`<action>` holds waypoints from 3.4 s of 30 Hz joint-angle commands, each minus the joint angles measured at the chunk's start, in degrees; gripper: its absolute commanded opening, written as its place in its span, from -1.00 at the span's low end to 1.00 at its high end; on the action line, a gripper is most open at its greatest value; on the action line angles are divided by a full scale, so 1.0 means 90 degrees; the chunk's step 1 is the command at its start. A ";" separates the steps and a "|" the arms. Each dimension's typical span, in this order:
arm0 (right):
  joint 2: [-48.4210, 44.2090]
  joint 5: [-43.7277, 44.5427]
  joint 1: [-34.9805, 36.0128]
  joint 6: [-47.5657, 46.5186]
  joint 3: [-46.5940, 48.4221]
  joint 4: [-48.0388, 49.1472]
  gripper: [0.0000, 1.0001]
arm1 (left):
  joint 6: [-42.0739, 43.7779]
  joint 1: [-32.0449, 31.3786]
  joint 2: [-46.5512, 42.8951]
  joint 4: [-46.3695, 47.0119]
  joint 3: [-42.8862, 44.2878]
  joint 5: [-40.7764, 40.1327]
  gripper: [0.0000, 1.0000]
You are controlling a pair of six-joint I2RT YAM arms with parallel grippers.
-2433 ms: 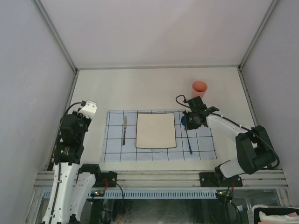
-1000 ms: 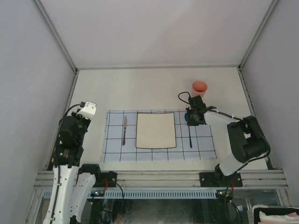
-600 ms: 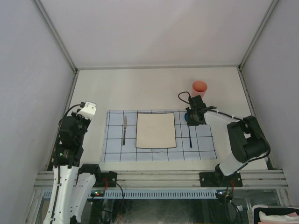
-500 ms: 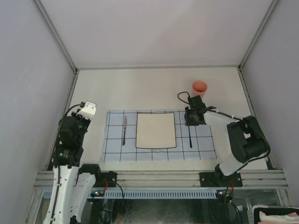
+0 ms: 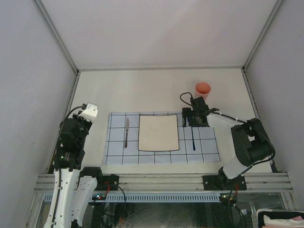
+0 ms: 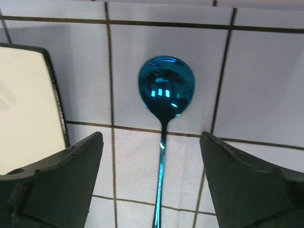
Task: Set the dinner table for one person
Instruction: Adjust the spoon with the napkin, then pick up the cup at the center of the board.
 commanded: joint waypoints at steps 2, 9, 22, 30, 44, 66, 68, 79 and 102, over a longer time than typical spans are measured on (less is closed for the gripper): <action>-0.0677 0.0447 -0.0073 -0.0277 0.0024 -0.0510 0.79 | 0.0249 -0.0036 -0.0034 0.0312 -0.0059 -0.0131 -0.84; -0.2278 0.0436 -0.0051 -0.1346 -0.0015 0.0106 0.99 | 0.0169 -0.0032 0.0164 0.0605 -0.0162 -0.0119 -0.83; -0.2561 -0.1741 -0.1664 -0.5803 0.0808 -0.0185 0.99 | 0.0113 -0.0036 0.0426 0.0694 -0.0349 -0.0268 -0.85; -0.0922 -0.2517 -0.2272 -0.6238 0.2881 -0.1886 0.99 | 0.0045 -0.0036 0.0375 0.0703 -0.0384 -0.0192 -0.85; 0.0535 -0.3457 -0.2006 -0.7128 0.4124 -0.3401 0.99 | 0.0264 -0.0032 0.0240 0.0622 -0.0356 -0.0285 -0.85; 0.1710 -0.3394 -0.2209 -0.7616 0.4299 -0.3208 0.72 | 0.0357 -0.0029 -0.0012 0.0482 -0.0395 -0.0411 -0.85; 0.1797 -0.3375 -0.2234 -0.7558 0.4349 -0.3118 0.33 | 0.0358 -0.0034 -0.0017 0.0470 -0.0413 -0.0423 -0.85; 0.2020 -0.3258 -0.2331 -0.7234 0.5079 -0.3501 -1.00 | 0.0341 -0.0036 -0.0038 0.0398 -0.0408 -0.0455 -0.85; -0.1421 -0.1309 -0.1042 -0.7957 0.2304 -0.4176 -1.00 | 0.0288 -0.0036 -0.0383 0.0357 -0.0491 -0.0414 -0.85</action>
